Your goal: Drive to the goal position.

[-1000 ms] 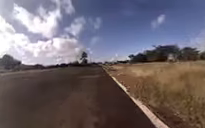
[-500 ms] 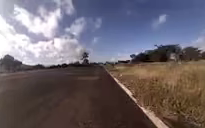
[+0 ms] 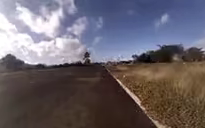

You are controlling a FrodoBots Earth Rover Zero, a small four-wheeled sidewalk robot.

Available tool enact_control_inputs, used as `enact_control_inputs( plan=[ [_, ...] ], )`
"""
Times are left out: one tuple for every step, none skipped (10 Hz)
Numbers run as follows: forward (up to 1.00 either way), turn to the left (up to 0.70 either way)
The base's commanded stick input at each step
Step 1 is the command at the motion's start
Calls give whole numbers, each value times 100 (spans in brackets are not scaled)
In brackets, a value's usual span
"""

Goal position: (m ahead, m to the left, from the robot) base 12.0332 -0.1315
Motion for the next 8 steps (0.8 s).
enact_control_inputs(
  plan=[
    [70,0],
    [70,0],
    [70,0],
    [70,0],
    [70,0],
    [70,0],
    [70,0],
    [70,-18]
  ],
)
